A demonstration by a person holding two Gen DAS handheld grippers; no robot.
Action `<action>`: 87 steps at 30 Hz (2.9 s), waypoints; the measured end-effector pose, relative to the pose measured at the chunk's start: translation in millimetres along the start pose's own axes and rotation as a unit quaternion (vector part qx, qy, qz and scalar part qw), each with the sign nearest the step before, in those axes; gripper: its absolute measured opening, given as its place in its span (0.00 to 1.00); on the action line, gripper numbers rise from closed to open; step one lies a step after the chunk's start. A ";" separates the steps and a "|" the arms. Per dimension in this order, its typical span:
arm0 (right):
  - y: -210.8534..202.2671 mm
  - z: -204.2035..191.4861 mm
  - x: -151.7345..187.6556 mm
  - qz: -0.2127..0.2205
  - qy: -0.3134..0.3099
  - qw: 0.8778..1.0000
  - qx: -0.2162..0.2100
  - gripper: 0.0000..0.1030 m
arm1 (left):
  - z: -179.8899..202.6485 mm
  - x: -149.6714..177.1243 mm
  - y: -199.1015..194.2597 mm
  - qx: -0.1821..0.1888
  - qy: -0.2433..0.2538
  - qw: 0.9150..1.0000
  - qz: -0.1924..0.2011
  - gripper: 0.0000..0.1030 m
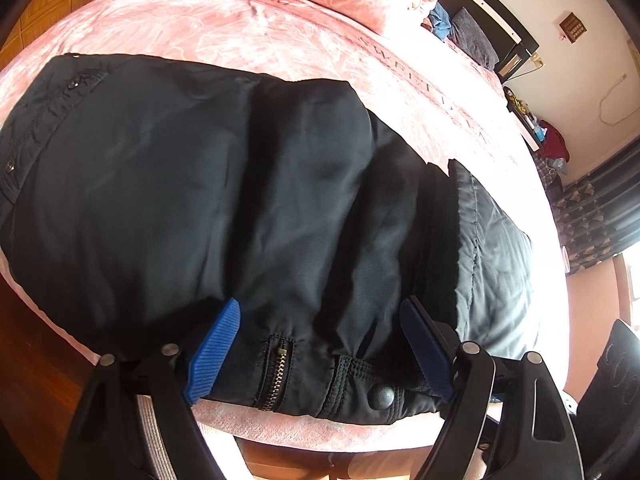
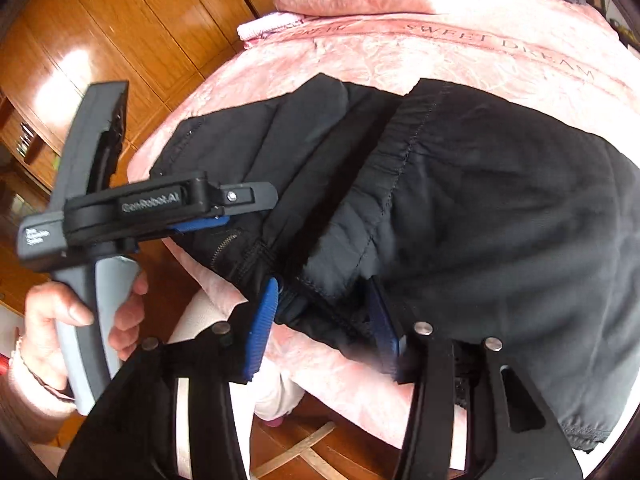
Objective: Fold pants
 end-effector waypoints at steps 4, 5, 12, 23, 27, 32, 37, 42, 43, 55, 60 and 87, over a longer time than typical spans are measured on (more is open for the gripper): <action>-36.0 3.7 -8.4 0.043 0.016 0.999 0.008 0.46 | 3.9 0.2 -3.5 -0.011 0.017 1.000 0.008 0.81; -45.3 7.9 -10.5 0.054 0.023 0.998 0.025 0.46 | 7.3 0.7 -4.7 -0.014 0.027 0.999 0.011 0.81; -81.7 62.6 -2.0 0.078 0.078 0.976 0.185 0.46 | 24.4 1.3 -2.4 -0.054 0.093 0.994 0.026 0.81; -59.3 83.7 18.1 0.062 0.106 0.970 0.212 0.48 | 32.4 8.4 17.5 -0.093 0.153 0.983 0.027 0.86; -57.9 76.8 11.2 0.067 0.100 0.972 0.200 0.47 | 24.4 4.6 7.8 -0.081 0.130 0.988 0.033 0.86; -41.0 81.5 11.8 0.038 0.085 0.971 0.218 0.48 | 14.7 2.6 14.0 -0.085 0.137 0.987 0.027 0.86; -52.6 70.1 2.0 0.058 0.083 0.974 0.201 0.47 | -3.8 -4.8 -6.6 -0.048 0.091 0.994 0.040 0.83; -47.0 56.1 -1.8 0.050 0.065 0.978 0.189 0.47 | -65.7 -19.8 -31.4 -0.020 -0.024 0.999 0.042 0.76; -44.8 54.3 -1.3 0.047 0.064 0.979 0.187 0.47 | -84.6 -21.9 -35.6 -0.018 -0.052 0.998 0.042 0.76; -10.2 35.6 -9.4 0.026 0.042 0.983 0.174 0.53 | -185.8 2.5 -7.3 -0.003 -0.217 0.976 -0.029 0.65; -7.8 37.5 -7.1 0.020 0.038 0.984 0.176 0.53 | -201.3 0.6 -0.7 0.028 -0.266 0.964 -0.019 0.64; 2.0 40.0 -5.2 0.008 0.029 0.982 0.186 0.59 | -230.2 -35.1 3.1 0.092 -0.366 0.924 0.057 0.16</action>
Point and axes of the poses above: each gripper's, at about its wrist camera, not at the fingertips, and y roughly the way its jaws point, z to its right, x to its underside, the point moved 7 cm from there along y, roughly the way its jaws point, and after that the axes turned 11 degrees about -x, right-handed, at the moved point
